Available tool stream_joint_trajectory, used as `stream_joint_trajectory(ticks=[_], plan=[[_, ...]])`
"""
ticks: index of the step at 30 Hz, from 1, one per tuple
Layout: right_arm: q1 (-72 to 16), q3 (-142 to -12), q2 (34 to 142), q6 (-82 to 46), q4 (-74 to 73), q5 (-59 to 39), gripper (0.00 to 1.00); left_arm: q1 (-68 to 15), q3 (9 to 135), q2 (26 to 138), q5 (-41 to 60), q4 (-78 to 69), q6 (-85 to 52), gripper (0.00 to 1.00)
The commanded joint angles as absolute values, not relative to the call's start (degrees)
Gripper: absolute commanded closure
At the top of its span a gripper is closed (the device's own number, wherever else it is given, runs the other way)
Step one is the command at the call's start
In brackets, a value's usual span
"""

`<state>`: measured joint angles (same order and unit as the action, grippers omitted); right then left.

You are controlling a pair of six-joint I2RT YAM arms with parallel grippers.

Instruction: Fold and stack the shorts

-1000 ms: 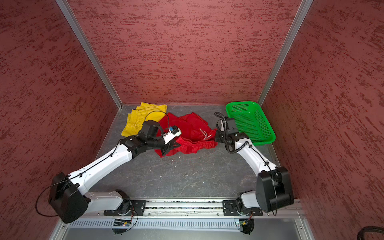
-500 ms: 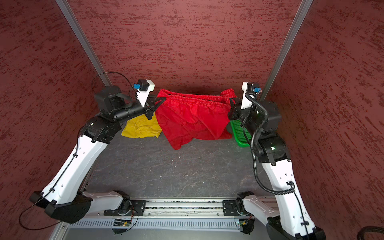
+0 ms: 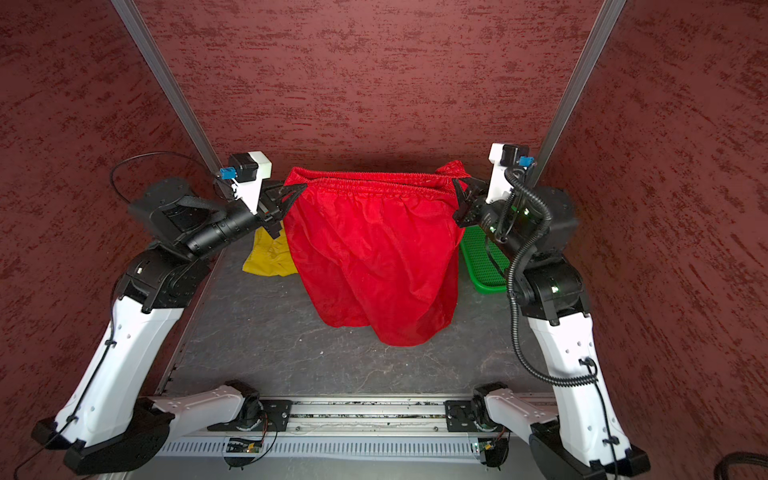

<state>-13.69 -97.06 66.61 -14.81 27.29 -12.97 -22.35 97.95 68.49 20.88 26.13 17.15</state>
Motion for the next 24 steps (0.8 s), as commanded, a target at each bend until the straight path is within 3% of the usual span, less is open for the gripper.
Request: stream_joint_trajectory(ticks=[1,6,11,16,20,24], plan=[[-12.9,-98.3,72.5,-19.3,29.2,-10.4,1.0,-17.7,98.4,70.9,15.6,24.9,15.7,0.96],[-12.9,-105.3,85.3,-19.6,25.6,-12.8,1.0,-12.4,100.7,78.3,20.6,18.7,15.2,0.96],[-12.9,-124.2,99.0,-14.7,26.6,-15.6,1.0,-9.8,111.9,87.8,23.7,16.8,18.0,0.97],[-12.9,-138.0,104.3,-7.6,31.2,-17.9,1.0,-9.8,110.2,84.6,29.6,11.0,21.5,0.97],[-12.9,-127.0,98.7,-3.0,34.0,-18.5,0.98,-11.6,95.8,74.9,33.6,9.3,27.3,0.96],[-12.8,-101.2,88.5,-2.3,29.3,-18.3,0.97,-16.2,80.2,66.5,31.0,18.0,34.0,0.95]])
